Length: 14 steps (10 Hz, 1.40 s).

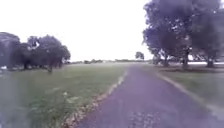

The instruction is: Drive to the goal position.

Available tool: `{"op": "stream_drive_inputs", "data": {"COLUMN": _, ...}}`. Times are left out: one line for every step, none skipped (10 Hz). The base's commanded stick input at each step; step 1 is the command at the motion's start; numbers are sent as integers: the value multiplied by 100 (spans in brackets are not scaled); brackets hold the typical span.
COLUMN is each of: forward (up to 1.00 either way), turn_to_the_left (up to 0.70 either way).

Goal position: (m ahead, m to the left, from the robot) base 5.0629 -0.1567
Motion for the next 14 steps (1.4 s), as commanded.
{"op": "stream_drive_inputs", "data": {"forward": 0, "turn_to_the_left": -45}}
{"op": "stream_drive_inputs", "data": {"forward": 0, "turn_to_the_left": -45}}
{"op": "stream_drive_inputs", "data": {"forward": 0, "turn_to_the_left": -45}}
{"op": "stream_drive_inputs", "data": {"forward": 0, "turn_to_the_left": -45}}
{"op": "stream_drive_inputs", "data": {"forward": 0, "turn_to_the_left": -45}}
{"op": "stream_drive_inputs", "data": {"forward": 0, "turn_to_the_left": -45}}
{"op": "stream_drive_inputs", "data": {"forward": 0, "turn_to_the_left": -45}}
{"op": "stream_drive_inputs", "data": {"forward": 0, "turn_to_the_left": -45}}
{"op": "stream_drive_inputs", "data": {"forward": 0, "turn_to_the_left": -45}}
{"op": "stream_drive_inputs", "data": {"forward": 0, "turn_to_the_left": -45}}
{"op": "stream_drive_inputs", "data": {"forward": 0, "turn_to_the_left": -45}}
{"op": "stream_drive_inputs", "data": {"forward": 0, "turn_to_the_left": -45}}
{"op": "stream_drive_inputs", "data": {"forward": 0, "turn_to_the_left": -45}}
{"op": "stream_drive_inputs", "data": {"forward": 0, "turn_to_the_left": -45}}
